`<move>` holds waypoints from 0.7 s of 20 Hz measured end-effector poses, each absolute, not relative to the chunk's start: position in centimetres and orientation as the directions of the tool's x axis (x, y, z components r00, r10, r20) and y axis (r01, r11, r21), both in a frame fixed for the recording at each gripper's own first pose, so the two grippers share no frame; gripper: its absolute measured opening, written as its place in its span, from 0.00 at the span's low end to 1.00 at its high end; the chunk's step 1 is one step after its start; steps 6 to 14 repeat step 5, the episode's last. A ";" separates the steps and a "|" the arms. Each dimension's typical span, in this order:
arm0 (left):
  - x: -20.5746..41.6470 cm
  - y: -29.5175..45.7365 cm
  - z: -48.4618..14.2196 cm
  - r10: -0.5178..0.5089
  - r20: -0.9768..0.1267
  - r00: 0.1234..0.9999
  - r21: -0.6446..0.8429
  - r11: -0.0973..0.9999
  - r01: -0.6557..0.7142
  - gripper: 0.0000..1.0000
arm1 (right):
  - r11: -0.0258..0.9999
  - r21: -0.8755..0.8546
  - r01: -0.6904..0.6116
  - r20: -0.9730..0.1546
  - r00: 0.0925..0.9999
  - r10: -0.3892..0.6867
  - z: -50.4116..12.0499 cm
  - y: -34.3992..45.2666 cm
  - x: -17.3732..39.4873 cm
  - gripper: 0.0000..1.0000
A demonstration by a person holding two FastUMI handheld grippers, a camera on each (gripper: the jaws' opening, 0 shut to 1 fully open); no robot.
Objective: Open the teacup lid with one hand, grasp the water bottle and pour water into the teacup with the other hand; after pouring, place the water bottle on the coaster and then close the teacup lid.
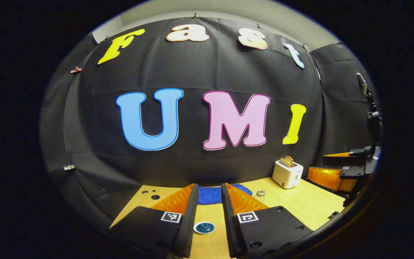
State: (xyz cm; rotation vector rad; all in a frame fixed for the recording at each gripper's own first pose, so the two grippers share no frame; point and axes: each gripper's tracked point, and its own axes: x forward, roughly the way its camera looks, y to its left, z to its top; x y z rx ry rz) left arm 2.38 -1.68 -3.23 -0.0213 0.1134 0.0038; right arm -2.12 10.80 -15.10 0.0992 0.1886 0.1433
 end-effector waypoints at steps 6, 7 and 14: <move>1.7 -1.3 -2.9 -0.001 -0.106 0.994 -0.015 1.000 -0.001 0.45 | 0.985 0.116 -0.126 -0.168 0.975 0.144 -14.6 11.2 -2.7 0.99; 1.7 -1.3 -2.9 -0.001 -0.106 0.994 -0.015 1.000 -0.001 0.45 | 0.985 0.116 -0.126 -0.168 0.975 0.144 -14.6 11.2 -2.7 0.99; 1.7 -1.3 -2.9 -0.001 -0.106 0.994 -0.015 1.000 -0.001 0.45 | 0.985 0.116 -0.126 -0.168 0.975 0.144 -14.6 11.2 -2.7 0.99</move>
